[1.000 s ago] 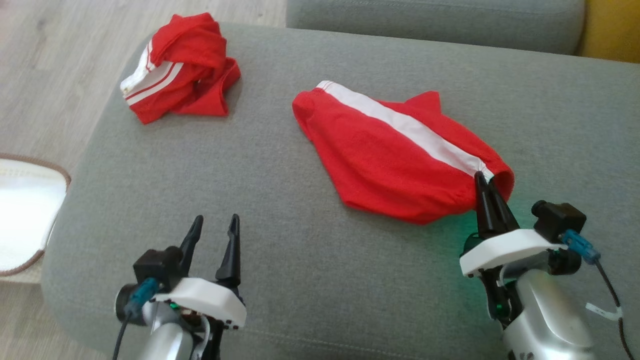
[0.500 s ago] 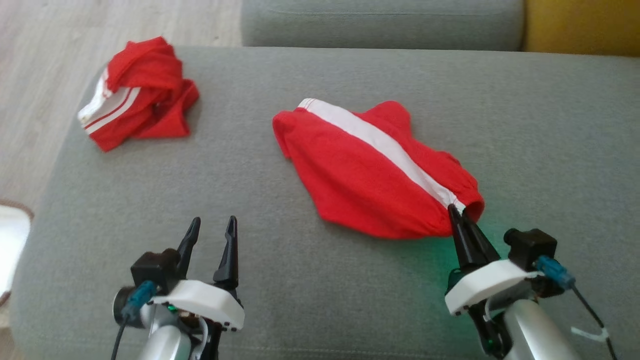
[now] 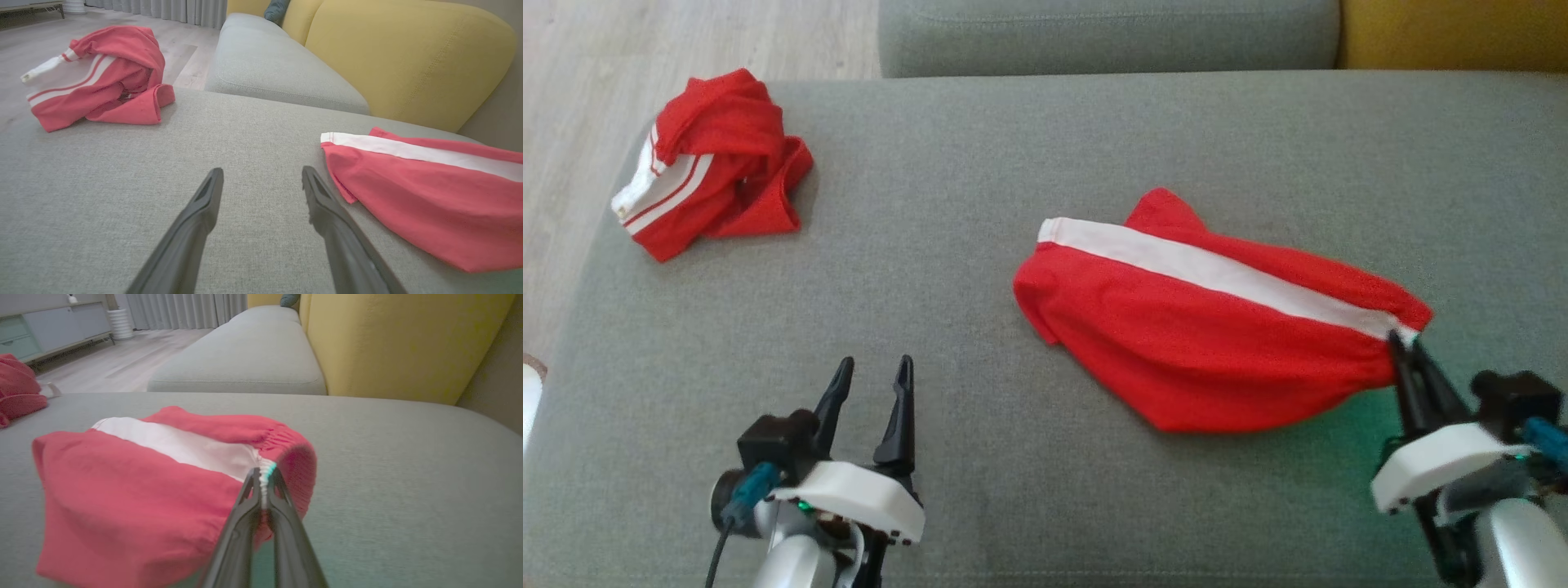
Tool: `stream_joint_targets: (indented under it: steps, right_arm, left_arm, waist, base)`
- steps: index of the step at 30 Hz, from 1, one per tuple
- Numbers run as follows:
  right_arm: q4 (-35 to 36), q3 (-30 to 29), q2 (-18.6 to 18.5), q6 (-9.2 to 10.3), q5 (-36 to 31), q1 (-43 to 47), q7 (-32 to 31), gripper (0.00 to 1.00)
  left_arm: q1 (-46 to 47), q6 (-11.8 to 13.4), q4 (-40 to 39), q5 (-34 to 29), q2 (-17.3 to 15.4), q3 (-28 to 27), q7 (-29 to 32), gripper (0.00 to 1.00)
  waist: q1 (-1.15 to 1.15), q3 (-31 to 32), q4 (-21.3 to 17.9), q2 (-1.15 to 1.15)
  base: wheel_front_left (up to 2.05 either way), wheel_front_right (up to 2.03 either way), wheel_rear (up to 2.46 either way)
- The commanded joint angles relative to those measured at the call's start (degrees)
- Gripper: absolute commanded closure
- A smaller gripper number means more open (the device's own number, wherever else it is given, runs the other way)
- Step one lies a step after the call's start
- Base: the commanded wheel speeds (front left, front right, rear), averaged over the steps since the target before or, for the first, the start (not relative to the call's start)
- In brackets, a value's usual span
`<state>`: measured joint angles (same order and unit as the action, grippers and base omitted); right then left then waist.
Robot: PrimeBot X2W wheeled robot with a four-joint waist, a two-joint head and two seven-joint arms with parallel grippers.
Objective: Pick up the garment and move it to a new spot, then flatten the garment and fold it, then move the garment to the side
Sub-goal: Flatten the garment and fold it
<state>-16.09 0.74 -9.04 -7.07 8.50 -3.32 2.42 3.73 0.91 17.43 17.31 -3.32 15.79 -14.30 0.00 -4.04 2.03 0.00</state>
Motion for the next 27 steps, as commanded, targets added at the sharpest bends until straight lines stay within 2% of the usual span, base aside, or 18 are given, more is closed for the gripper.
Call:
stream_joint_targets:
  steps: [1, 9, 16, 20, 22, 27]
  right_arm:
    - [2.59, -0.62, -1.29, -0.42, -1.66, -1.28, -0.23, 1.0]
    - [4.27, -3.98, -0.68, -0.42, -7.22, -3.27, 0.95, 1.0]
    - [4.8, -1.9, -0.37, -0.42, -8.0, -6.51, 1.83, 1.0]
    - [4.32, 0.76, 0.22, -0.42, -7.92, -8.92, 2.36, 1.0]
    - [4.19, 1.22, 0.28, -0.42, -7.87, -9.4, 2.53, 1.0]
    - [3.17, 3.22, 0.58, -0.42, -7.75, -11.34, 3.47, 1.0]
  left_arm:
    - [2.54, -0.54, -1.65, 0.07, 0.06, -1.81, -0.65, 0.0]
    - [11.23, -2.58, 0.17, 1.17, 0.24, 1.52, 4.0, 0.0]
    - [24.83, -3.97, 6.58, 3.65, 0.39, 5.22, 13.83, 0.0]
    - [33.9, -3.26, 12.54, 7.52, 0.43, 7.89, 19.96, 0.0]
    - [35.59, -3.01, 13.69, 8.15, 0.43, 8.48, 20.97, 0.0]
    - [42.4, -0.8, 19.77, 10.18, 0.43, 10.47, 25.58, 0.0]
  waist:
    - [0.0, -0.68, -0.15, 0.0]
    - [0.0, -4.87, -0.72, 0.0]
    - [0.0, -9.91, -2.93, 0.0]
    - [0.0, -13.43, -5.23, 0.0]
    - [0.0, -14.06, -5.68, 0.0]
    - [0.0, -16.29, -7.66, 0.0]
  base:
    - [0.0, 0.0, 0.0]
    - [0.0, 0.0, 0.0]
    - [0.0, 0.0, 0.0]
    - [0.0, 0.0, 0.0]
    - [0.0, 0.0, 0.0]
    - [0.0, 0.0, 0.0]
